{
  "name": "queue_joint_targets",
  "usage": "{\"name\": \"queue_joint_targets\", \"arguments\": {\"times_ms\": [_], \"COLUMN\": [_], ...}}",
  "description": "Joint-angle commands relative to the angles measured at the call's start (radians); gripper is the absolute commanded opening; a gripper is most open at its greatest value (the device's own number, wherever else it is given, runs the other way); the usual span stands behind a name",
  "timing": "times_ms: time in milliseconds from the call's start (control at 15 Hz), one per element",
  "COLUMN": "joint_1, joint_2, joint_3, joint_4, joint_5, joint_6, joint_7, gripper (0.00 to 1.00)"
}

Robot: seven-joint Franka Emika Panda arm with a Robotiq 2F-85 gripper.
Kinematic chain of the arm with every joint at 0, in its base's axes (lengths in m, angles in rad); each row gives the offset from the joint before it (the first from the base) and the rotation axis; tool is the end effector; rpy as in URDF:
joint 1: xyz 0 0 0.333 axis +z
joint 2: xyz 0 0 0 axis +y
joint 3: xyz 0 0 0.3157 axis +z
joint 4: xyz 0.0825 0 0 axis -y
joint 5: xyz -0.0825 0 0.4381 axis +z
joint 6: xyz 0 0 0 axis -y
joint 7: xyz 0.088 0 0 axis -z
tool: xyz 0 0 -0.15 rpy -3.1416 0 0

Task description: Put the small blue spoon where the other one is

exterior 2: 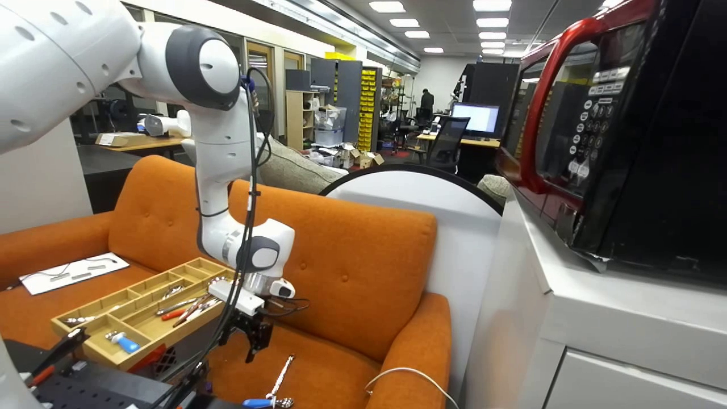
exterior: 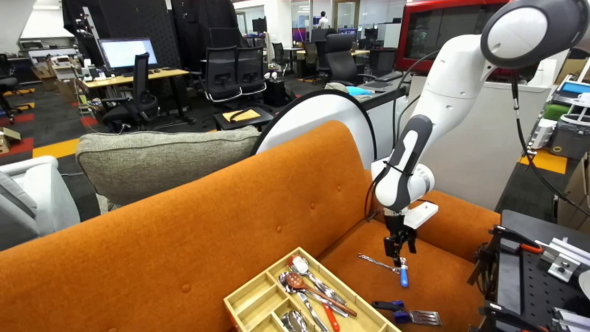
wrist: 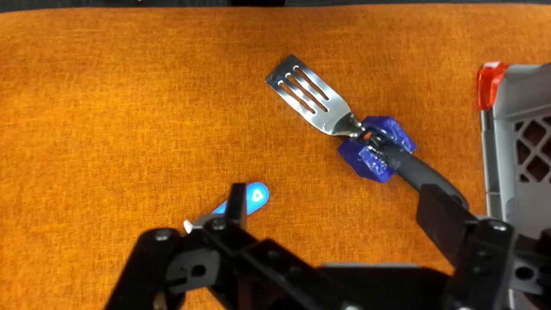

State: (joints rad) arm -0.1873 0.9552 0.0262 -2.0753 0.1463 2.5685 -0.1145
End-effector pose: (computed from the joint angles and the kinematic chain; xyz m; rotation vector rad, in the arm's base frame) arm 0.4434 -0.0655 -0.1516 -2.9180 0.2844 0.6680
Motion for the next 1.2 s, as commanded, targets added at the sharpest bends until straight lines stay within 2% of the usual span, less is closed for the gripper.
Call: {"name": "queue_joint_targets", "arguments": {"times_ms": [0, 467, 667, 1000, 1067, 1133], "joint_1": [-0.093, -0.138, -0.113, -0.115, -0.121, -0.125], "joint_2": [0.153, 0.392, 0.438, 0.462, 0.462, 0.462], "joint_3": [0.033, 0.012, -0.011, -0.029, -0.029, -0.03], "joint_4": [0.152, 0.372, 0.42, 0.44, 0.44, 0.44], "joint_5": [0.085, 0.144, 0.158, 0.194, 0.2, 0.206], "joint_6": [-0.019, -0.048, -0.038, -0.03, -0.032, -0.033], "joint_7": [0.016, 0.121, 0.204, 0.308, 0.315, 0.32], "gripper": [1.0, 1.0, 1.0, 1.0, 0.98, 0.89]}}
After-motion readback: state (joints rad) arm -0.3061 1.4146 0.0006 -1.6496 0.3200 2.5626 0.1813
